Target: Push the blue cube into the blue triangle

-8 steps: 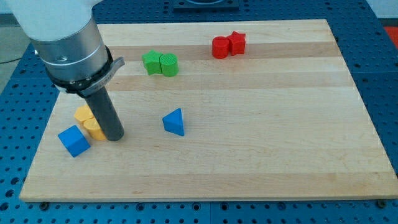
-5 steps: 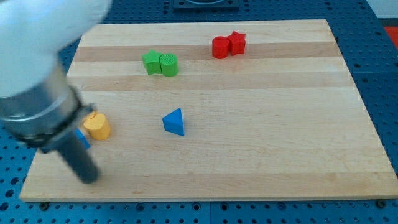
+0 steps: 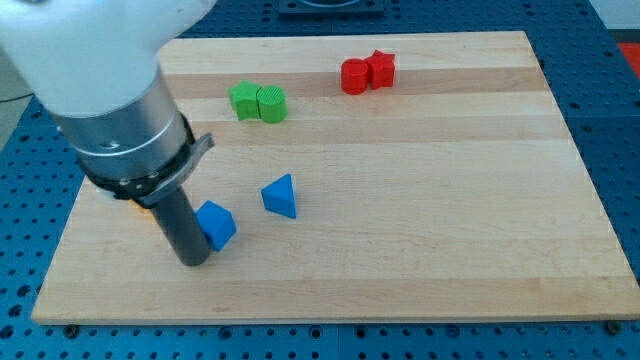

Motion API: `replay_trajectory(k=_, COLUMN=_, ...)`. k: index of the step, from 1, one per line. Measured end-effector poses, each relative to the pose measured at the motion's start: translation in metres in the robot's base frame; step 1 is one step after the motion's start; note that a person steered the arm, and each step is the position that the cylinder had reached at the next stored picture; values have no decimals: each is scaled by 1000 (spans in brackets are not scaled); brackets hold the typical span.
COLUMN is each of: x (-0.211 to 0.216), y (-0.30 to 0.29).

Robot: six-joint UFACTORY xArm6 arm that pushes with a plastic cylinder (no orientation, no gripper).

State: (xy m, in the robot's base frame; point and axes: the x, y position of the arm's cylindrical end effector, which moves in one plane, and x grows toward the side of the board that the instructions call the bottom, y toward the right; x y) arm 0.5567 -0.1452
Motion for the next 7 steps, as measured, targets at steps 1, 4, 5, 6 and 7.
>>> replay_trajectory(k=1, x=-24, y=0)
replay_trajectory(k=4, x=-72, y=-3)
replay_trajectory(k=5, x=-85, y=25)
replay_trajectory(k=6, x=-85, y=61)
replay_trajectory(k=7, x=-83, y=68)
